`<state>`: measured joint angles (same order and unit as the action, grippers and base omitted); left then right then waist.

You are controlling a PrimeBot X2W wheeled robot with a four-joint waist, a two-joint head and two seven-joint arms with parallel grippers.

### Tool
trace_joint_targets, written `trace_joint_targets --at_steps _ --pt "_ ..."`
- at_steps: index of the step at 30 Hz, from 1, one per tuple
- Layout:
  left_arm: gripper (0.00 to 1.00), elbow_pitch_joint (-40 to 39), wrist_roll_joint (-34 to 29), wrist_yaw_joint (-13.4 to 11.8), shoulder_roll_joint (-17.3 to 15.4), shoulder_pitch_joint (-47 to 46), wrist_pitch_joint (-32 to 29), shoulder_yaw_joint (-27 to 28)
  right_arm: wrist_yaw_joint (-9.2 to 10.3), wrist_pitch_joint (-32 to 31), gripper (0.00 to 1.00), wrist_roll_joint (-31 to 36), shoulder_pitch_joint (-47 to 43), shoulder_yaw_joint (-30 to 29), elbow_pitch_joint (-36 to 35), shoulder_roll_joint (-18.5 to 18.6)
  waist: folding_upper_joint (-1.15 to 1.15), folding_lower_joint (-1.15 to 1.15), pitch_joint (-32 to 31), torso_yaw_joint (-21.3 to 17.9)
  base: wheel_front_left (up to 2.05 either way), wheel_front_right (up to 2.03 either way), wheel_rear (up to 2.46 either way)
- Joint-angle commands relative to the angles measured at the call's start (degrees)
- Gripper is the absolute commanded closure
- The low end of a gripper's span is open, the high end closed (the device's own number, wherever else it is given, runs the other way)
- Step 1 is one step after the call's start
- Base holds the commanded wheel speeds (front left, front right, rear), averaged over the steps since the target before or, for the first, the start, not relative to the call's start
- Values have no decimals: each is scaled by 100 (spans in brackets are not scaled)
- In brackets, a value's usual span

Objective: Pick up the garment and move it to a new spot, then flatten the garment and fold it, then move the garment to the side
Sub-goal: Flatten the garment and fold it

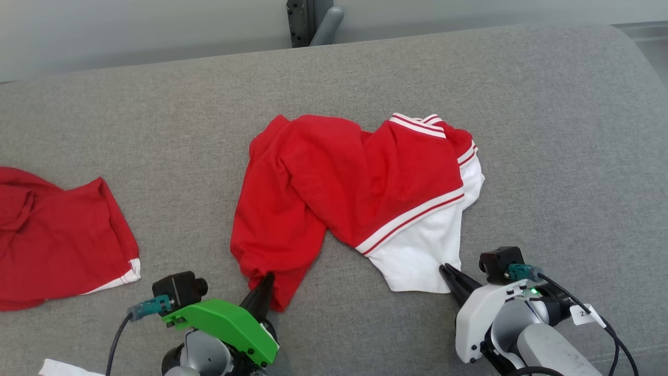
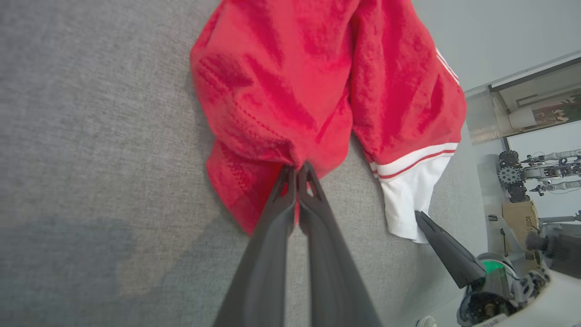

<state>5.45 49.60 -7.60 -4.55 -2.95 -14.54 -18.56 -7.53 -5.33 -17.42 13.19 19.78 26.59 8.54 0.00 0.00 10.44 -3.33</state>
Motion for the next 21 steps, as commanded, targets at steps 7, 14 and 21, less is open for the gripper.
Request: trace_joint_targets --at_steps 7,14,21 --pt "100 -745 81 -84 -242 141 -58 212 8 209 100 -356 -51 -271 -384 110 0 0 -63 15 0 0 0" --pt "100 -1481 242 -142 -416 277 -174 425 7 104 100 -938 -221 -882 -1494 342 0 0 -169 3 0 0 0" --pt "100 -2214 344 -194 -555 368 -150 702 8 -231 100 -1578 -554 -1563 -3038 550 0 0 -334 -69 0 0 0"
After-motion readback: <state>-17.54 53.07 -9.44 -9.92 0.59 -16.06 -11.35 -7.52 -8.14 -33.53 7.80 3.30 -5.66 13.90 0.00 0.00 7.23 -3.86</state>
